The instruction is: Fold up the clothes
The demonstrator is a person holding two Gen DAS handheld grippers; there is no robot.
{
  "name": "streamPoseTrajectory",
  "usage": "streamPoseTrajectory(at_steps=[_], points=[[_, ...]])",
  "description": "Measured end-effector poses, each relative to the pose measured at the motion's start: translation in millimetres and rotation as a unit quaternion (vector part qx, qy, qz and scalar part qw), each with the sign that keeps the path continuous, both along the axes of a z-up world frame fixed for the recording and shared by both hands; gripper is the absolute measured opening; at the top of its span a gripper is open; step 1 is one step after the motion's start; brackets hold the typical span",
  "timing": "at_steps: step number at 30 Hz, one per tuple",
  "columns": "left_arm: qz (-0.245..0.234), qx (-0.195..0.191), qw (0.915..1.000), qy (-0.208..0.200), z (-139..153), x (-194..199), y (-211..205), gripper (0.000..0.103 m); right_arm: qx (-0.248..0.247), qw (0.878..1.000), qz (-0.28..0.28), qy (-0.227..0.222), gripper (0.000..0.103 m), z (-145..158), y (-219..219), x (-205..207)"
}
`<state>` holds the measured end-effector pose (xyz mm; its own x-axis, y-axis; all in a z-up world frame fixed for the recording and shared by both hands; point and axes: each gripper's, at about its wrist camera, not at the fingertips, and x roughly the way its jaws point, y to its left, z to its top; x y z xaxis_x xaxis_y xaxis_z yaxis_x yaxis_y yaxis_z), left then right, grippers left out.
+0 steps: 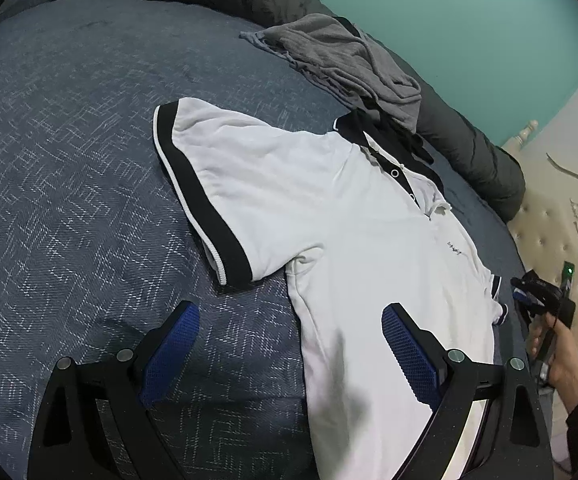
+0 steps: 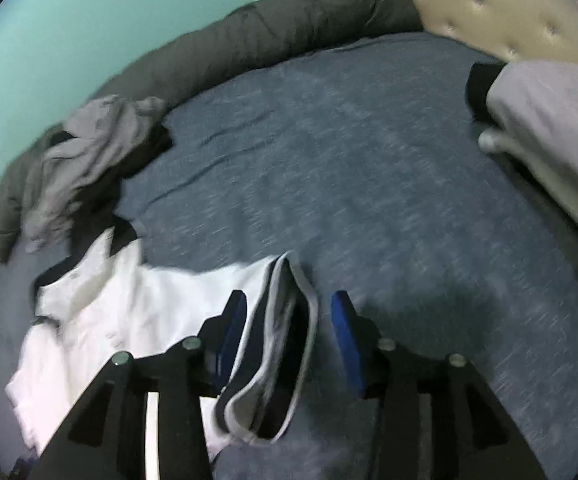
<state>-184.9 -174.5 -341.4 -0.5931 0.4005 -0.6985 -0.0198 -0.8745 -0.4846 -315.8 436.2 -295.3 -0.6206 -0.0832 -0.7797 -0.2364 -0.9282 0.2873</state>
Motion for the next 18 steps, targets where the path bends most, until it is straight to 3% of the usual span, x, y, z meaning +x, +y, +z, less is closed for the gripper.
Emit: streamPoseTrajectory(at_steps=[2,8,11,12,13,18], points=[[0.000,0.000,1.0000,0.000,-0.1,0.1,0.1,0.095,-0.016,0.999,0.037,-0.005,0.044,-5.9,-8.0,5.9],[-0.001,0.000,1.0000,-0.002,-1.0,0.5,0.3,0.095,-0.053,0.997,0.053,-0.010,0.043,-19.0,-12.4,13.8],[-0.001,-0.001,1.0000,-0.003,-1.7,0.6,0.3,0.095,-0.072,0.995,0.060,-0.013,0.029,-25.6,-14.6,17.7],[-0.001,-0.001,1.0000,-0.003,-2.0,0.7,0.4,0.095,-0.078,0.995,0.063,-0.014,0.014,-27.7,-15.3,19.0],[-0.002,-0.001,1.0000,-0.003,-2.2,0.7,0.4,0.095,-0.085,0.994,0.066,-0.014,0.007,-29.9,-16.1,20.3],[0.001,0.003,1.0000,-0.006,-3.7,-1.1,-1.4,0.095,-0.089,0.995,0.054,0.002,0.001,-25.4,-9.7,36.1]])
